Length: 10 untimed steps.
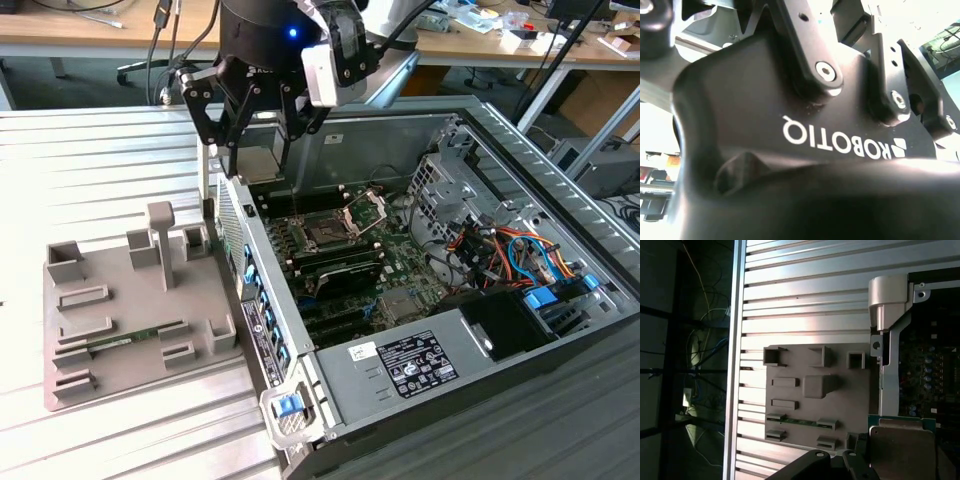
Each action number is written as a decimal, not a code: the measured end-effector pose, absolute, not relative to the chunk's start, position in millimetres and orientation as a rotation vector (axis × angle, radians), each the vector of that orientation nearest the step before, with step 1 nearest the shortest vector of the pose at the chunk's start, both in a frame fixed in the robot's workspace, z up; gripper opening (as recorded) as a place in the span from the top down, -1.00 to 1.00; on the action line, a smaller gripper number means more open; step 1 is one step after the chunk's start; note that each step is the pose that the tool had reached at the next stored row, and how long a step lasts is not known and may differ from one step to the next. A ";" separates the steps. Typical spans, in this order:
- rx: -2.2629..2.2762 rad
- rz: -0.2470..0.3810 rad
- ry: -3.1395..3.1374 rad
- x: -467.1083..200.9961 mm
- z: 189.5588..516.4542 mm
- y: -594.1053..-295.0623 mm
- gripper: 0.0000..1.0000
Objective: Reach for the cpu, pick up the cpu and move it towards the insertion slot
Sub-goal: 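Pick up the cpu and move it towards the insertion slot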
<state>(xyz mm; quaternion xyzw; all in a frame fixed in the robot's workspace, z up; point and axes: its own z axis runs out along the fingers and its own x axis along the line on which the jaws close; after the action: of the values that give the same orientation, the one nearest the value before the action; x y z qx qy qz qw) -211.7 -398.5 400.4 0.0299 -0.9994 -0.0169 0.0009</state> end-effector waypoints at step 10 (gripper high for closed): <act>0.094 -0.053 -3.138 -208.1 400.4 -398.5 -0.10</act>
<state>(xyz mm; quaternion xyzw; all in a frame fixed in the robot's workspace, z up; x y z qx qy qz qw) -208.1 -398.5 400.4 0.0299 -0.9994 -0.0169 0.0009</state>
